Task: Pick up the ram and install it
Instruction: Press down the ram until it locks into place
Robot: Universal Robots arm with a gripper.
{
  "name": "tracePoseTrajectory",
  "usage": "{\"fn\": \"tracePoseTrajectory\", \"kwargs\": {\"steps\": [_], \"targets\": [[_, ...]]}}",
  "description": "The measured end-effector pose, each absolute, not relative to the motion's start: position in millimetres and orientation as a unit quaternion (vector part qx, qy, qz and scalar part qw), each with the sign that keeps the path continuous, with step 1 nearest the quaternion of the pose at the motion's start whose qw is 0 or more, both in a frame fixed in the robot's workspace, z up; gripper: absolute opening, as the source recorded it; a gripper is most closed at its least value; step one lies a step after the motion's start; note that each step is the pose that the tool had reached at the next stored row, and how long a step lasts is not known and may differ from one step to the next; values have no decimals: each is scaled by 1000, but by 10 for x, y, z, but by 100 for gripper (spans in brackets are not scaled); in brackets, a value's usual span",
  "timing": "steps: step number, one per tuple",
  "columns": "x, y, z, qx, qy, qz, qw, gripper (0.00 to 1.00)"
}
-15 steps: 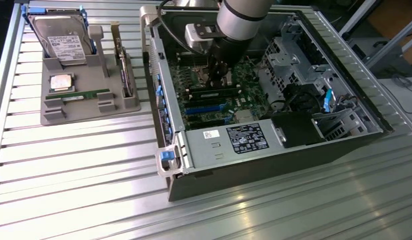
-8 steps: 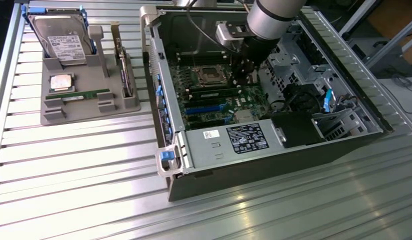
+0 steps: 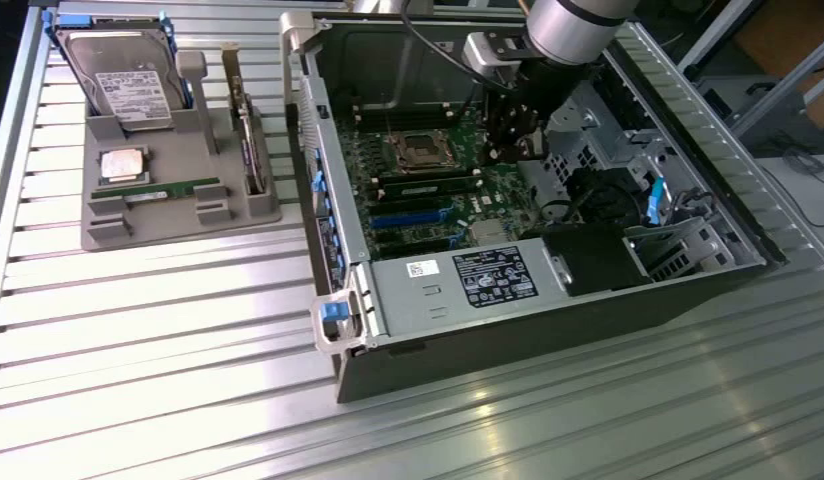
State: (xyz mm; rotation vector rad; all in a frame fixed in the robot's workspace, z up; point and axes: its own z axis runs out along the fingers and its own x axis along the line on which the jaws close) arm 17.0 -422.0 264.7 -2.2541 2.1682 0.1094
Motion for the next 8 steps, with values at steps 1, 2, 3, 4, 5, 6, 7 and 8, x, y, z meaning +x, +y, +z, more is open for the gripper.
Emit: {"fn": "tracePoseTrajectory", "kwargs": {"steps": [1, 2, 3, 4, 5, 6, 7, 8], "targets": [[264, -4219, 2653, -720, 693, 35, 6, 11], [305, -4220, 2668, -720, 693, 35, 6, 11], [352, -4220, 2730, -720, 693, 35, 6, 11], [372, -4219, 2796, -720, 693, 35, 6, 11], [391, -4220, 2872, -720, 693, 35, 6, 11], [400, -4220, 2943, -720, 693, 35, 6, 11], [406, -4220, 3004, -720, 693, 35, 6, 11], [406, -4220, 3063, -720, 693, 35, 6, 11]]}}
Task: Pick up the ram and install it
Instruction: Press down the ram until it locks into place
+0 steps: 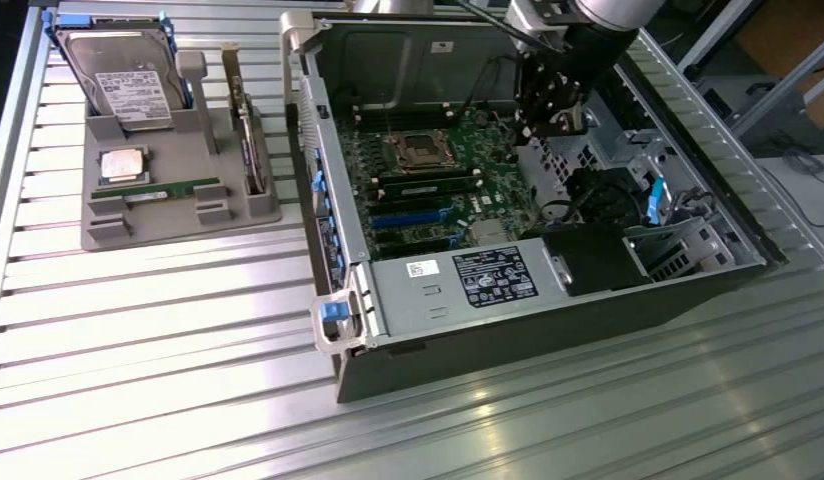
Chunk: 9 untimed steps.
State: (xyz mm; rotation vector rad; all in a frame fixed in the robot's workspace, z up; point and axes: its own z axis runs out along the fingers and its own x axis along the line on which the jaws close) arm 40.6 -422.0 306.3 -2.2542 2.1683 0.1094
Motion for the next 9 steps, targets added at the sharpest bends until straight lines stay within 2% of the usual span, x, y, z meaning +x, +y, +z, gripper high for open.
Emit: {"fn": "tracePoseTrajectory", "kwargs": {"steps": [3, 9], "targets": [[409, -4220, 3212, -720, 693, 35, 6, 11], [409, -4220, 3212, -720, 693, 35, 6, 11]]}}
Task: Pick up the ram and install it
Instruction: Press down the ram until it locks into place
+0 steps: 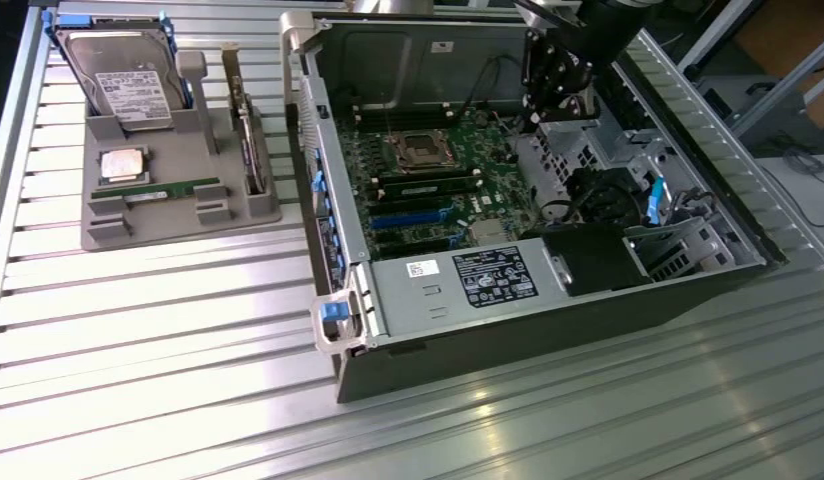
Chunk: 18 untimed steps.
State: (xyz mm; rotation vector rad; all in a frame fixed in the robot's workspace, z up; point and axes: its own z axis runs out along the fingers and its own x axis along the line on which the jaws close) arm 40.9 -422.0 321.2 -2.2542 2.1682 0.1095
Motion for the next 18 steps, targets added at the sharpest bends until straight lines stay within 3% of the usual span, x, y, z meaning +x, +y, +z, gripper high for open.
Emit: {"fn": "tracePoseTrajectory", "kwargs": {"steps": [18], "targets": [[412, -4220, 3212, -635, 772, 30, 6, 11]]}}
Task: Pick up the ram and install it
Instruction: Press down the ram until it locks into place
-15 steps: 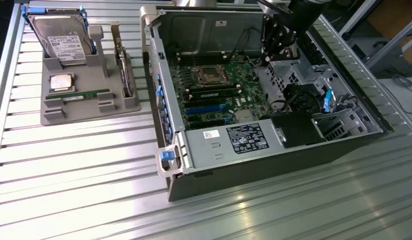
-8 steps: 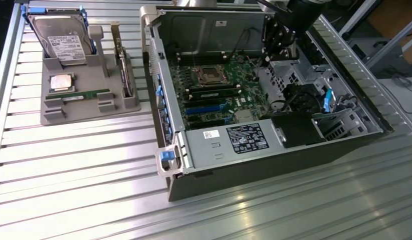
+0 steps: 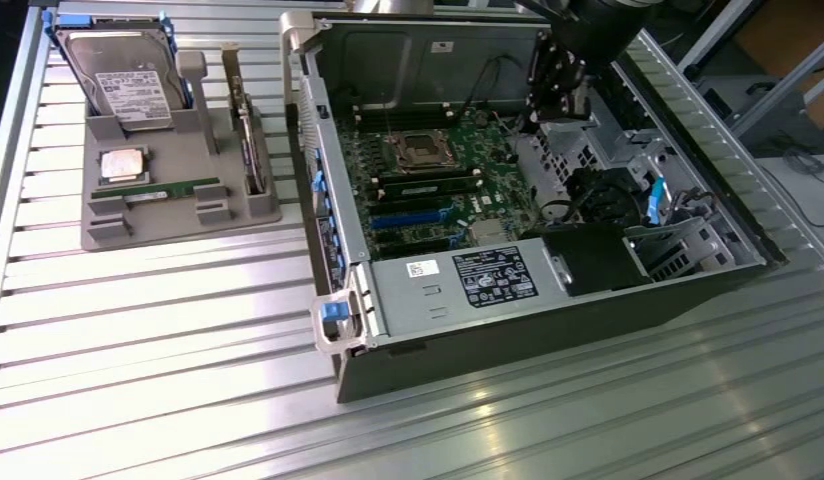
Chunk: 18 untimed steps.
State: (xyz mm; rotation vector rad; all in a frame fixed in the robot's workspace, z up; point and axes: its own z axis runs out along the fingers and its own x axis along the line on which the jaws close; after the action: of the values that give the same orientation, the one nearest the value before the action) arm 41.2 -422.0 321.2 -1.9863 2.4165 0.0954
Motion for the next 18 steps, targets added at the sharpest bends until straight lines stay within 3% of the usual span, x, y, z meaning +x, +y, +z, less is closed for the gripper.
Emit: {"fn": "tracePoseTrajectory", "kwargs": {"steps": [18], "targets": [[412, -4219, 3211, -574, 818, 29, 8, 11]]}}
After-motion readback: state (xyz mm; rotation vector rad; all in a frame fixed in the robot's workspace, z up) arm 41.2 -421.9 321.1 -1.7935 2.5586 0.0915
